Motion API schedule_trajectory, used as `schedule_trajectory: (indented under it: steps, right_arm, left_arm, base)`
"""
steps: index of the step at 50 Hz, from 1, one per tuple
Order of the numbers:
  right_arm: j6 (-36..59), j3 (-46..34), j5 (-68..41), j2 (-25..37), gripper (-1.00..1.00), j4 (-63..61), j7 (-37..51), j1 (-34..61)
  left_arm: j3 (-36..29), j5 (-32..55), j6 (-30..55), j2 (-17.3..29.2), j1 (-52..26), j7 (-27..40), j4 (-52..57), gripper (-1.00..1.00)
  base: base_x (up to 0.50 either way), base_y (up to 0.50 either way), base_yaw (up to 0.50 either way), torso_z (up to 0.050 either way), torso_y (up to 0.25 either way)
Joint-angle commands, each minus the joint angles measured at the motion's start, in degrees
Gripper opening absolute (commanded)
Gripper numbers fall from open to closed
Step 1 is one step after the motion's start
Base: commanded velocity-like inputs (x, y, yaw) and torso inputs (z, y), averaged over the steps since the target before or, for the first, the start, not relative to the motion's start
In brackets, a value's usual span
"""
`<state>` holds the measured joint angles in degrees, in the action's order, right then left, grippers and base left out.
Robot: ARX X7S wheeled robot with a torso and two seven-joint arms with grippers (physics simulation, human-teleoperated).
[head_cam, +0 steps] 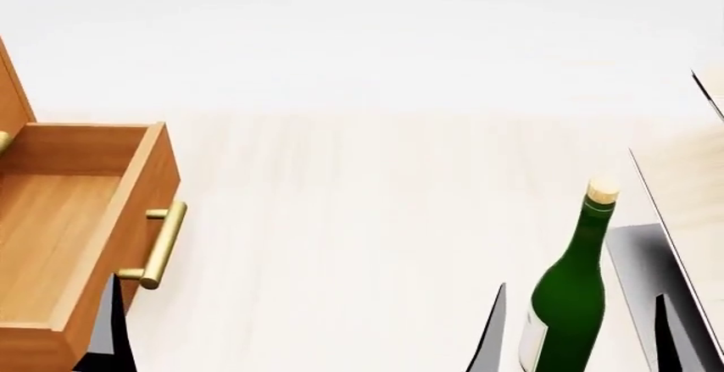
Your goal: Put the bowl on top of the cabinet.
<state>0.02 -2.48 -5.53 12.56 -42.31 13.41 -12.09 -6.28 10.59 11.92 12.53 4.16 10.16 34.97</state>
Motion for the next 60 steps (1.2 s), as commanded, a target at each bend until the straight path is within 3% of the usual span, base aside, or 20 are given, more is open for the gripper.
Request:
schedule_trajectory:
  steps: [1, 21, 32, 60]
  right_arm:
    - [1.5, 1.5, 0.5, -0.7, 1.0, -0.1, -0.5, 0.2]
    - [1.5, 1.2, 0.3, -0.3, 1.0, -0.1, -0.1, 0.2]
    - [0.4, 0.9, -0.4, 0.8, 1.0, -0.3, -0.7, -0.5]
    - [0.0, 0.0, -0.1, 1.6, 1.0, -0.4, 0.2, -0.7]
  left_arm:
    - [0.8, -1.4, 0.1, -0.6, 0.0, -0.5, 0.2, 1.0]
    - [0.1, -0.8, -0.2, 0.3, -0.1, 0.6, 0.1, 1.0]
    - [0.5, 6.1, 6.4, 1.9, -2.0, -1.5, 0.4, 1.0]
    - [-1.0, 4.9, 2.9, 3.3, -0.5, -0.9, 0.4, 1.0]
  base:
    - [0.0, 0.0, 0.0, 0.05, 0.0]
    - [0.0, 0.0, 0.0, 0.05, 0.0]
    - [0.0, 0.0, 0.0, 0.0, 0.0]
    - [0.0, 0.0, 0.0, 0.004, -0.25]
